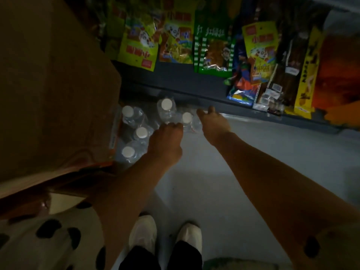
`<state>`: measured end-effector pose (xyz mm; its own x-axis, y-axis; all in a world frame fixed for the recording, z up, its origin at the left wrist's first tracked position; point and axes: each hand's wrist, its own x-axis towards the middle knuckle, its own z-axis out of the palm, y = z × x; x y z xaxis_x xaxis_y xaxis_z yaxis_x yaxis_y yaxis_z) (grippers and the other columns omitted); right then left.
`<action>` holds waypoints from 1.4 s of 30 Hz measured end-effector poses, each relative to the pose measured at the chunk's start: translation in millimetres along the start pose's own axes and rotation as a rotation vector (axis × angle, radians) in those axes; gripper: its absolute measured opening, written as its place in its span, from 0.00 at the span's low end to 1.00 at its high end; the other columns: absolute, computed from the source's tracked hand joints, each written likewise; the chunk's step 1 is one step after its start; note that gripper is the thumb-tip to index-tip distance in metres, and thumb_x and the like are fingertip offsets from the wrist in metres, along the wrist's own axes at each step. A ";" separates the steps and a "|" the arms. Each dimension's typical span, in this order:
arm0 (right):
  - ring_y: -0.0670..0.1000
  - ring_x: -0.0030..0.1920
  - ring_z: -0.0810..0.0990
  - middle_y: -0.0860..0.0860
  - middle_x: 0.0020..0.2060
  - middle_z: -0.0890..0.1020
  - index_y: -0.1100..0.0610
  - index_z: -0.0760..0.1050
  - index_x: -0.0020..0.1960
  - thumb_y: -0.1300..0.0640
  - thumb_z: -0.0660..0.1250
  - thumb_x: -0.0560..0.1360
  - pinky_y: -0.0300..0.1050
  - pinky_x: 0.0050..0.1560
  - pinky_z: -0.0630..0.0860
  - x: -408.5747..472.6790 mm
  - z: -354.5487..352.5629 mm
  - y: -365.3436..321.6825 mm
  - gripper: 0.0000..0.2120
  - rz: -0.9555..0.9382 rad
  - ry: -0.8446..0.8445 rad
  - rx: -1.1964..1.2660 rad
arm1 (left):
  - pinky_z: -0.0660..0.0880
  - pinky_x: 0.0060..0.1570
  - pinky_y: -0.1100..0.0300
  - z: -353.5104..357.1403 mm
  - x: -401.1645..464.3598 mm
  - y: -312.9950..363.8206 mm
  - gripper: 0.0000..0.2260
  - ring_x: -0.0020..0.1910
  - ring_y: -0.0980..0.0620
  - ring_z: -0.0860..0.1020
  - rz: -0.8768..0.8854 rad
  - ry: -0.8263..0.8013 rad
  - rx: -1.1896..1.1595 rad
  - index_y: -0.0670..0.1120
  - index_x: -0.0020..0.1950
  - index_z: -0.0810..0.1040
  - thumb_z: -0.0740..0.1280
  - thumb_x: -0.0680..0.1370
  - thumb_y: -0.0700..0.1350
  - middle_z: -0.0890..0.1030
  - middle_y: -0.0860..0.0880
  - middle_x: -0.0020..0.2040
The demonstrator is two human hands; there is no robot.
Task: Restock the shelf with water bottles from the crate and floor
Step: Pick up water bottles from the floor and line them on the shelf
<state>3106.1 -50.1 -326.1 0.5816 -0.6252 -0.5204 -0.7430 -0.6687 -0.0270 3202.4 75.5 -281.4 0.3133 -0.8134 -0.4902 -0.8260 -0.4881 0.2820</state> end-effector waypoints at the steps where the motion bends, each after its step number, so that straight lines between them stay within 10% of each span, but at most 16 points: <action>1: 0.63 0.60 0.75 0.62 0.65 0.67 0.54 0.59 0.73 0.66 0.65 0.75 0.54 0.57 0.75 -1.0 -1.8 1.8 0.30 -0.009 -0.007 0.001 | 0.73 0.55 0.55 -2.3 -0.2 -0.4 0.19 0.63 0.45 0.74 0.000 -0.005 -0.002 0.45 0.65 0.71 0.69 0.75 0.42 0.76 0.45 0.62; 9: 0.63 0.60 0.75 0.61 0.63 0.71 0.56 0.65 0.69 0.57 0.64 0.76 0.51 0.54 0.73 -88.7 -117.6 16.5 0.22 -0.124 -0.039 0.046 | 0.73 0.61 0.50 -76.0 -47.6 35.1 0.24 0.64 0.43 0.73 -0.008 -0.039 -0.174 0.45 0.69 0.69 0.69 0.74 0.39 0.74 0.43 0.65; 22: 0.59 0.45 0.77 0.57 0.41 0.78 0.52 0.71 0.43 0.55 0.71 0.69 0.46 0.39 0.67 -353.9 -524.4 -10.0 0.09 -0.481 0.243 0.052 | 0.74 0.61 0.48 -370.1 -223.9 129.9 0.35 0.61 0.50 0.76 0.288 0.028 -0.583 0.48 0.67 0.73 0.78 0.61 0.51 0.78 0.49 0.63; 33: 0.49 0.39 0.74 0.51 0.38 0.78 0.60 0.78 0.46 0.56 0.72 0.69 0.48 0.40 0.69 -527.7 -786.7 -58.0 0.08 -0.657 0.652 0.076 | 0.78 0.55 0.58 -636.1 -384.1 159.2 0.26 0.54 0.57 0.81 0.470 0.273 -0.622 0.49 0.58 0.78 0.82 0.62 0.44 0.83 0.55 0.52; 38: 0.44 0.40 0.77 0.46 0.41 0.80 0.55 0.77 0.54 0.49 0.74 0.70 0.39 0.42 0.73 -558.4 -854.0 -72.2 0.17 -0.640 0.508 0.153 | 0.73 0.40 0.73 -728.1 -441.8 159.9 0.18 0.39 0.68 0.80 0.518 0.379 -0.580 0.49 0.49 0.80 0.79 0.65 0.35 0.83 0.61 0.39; 42: 0.52 0.46 0.84 0.53 0.47 0.85 0.54 0.78 0.55 0.42 0.74 0.66 0.52 0.50 0.81 -559.3 -887.9 -92.9 0.23 -0.626 0.479 0.209 | 0.73 0.43 0.73 -788.5 -466.9 146.1 0.20 0.43 0.65 0.81 0.547 0.438 -0.532 0.47 0.53 0.81 0.79 0.65 0.35 0.84 0.57 0.45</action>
<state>3143.9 4.4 725.2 0.9529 -0.2963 0.0644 -0.2520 -0.8920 -0.3751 3305.0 134.4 639.0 0.1795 -0.9714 0.1557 -0.6191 0.0115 0.7852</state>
